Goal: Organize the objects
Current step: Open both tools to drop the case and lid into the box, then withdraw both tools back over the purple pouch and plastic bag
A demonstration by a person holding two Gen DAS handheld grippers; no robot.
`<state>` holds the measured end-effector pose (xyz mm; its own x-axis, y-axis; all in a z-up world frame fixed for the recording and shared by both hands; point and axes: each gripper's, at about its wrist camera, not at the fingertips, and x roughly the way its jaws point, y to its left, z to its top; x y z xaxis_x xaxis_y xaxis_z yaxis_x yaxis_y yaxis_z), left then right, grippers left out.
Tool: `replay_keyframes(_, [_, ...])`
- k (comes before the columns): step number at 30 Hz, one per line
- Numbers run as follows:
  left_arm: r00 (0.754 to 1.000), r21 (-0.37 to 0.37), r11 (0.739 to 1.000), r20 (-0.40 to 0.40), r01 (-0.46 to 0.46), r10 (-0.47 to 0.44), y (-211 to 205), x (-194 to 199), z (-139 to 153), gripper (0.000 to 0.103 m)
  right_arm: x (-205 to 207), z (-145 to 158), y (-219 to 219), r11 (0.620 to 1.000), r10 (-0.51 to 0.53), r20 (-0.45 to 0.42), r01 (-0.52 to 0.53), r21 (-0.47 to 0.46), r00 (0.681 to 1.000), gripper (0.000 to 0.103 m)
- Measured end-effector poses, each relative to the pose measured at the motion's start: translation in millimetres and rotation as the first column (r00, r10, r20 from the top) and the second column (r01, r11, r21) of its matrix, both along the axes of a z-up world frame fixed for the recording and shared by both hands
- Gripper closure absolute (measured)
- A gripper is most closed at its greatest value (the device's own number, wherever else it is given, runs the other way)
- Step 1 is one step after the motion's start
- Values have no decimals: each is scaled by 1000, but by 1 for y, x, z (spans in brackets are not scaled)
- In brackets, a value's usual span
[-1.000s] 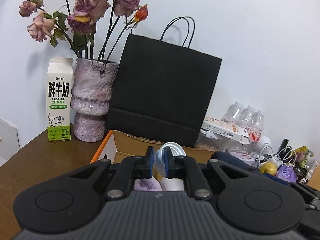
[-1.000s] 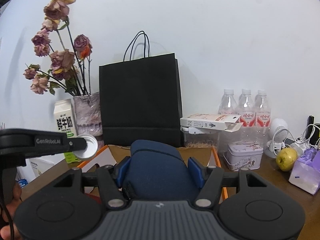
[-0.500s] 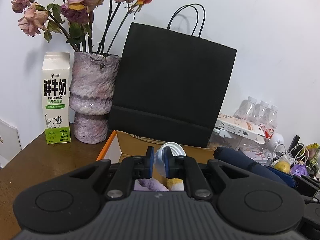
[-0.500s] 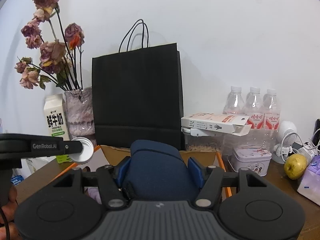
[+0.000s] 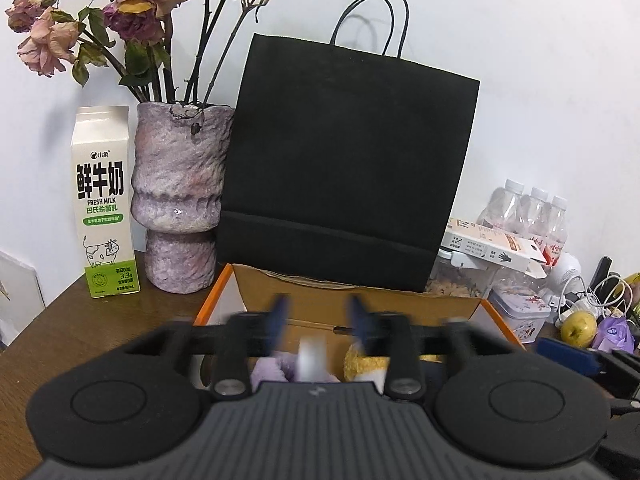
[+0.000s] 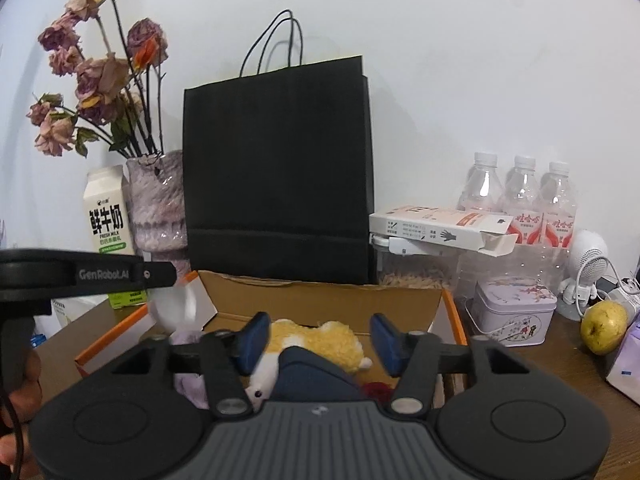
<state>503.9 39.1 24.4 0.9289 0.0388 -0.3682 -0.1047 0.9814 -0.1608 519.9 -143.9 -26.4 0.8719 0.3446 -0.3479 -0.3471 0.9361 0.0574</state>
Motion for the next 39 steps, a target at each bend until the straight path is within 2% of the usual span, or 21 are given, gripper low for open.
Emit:
replay_keyframes(1, [1000,4,1000,4,-11,11,0,0,0,12,1,0,-1,1000,-10,-2,10,3,1000,12])
replay_keyframes(2, [1000,12,1000,11,-28,27,-1,-1,1,3,1,-1,-1,1000,-23,1,23,4,1000,7])
replay_keyframes(3, [999,18,999,19,-43,42,-2,-3,1,0,1,-2,-2,1000,-31,6,31,4,1000,7])
replay_keyframes(7, [999,14,999,9,-53,53,-1,-1,2,0,3,-3,-3,999,-37,-11,37,10,999,1])
replay_keyframes(18, [998,-11,998,15,-60,60,2,-13,11,0,-4,4,-6,999,-31,-14,31,23,999,0])
replay_keyframes(28, [999,-1,999,34,-38,38,0,-44,21,0,-27,15,-16,999,-6,-8,6,48,1000,0])
replay_keyframes(39, [999,8,1000,46,-17,16,1,-95,24,0,-74,19,-33,999,-7,15,7,33,1000,0])
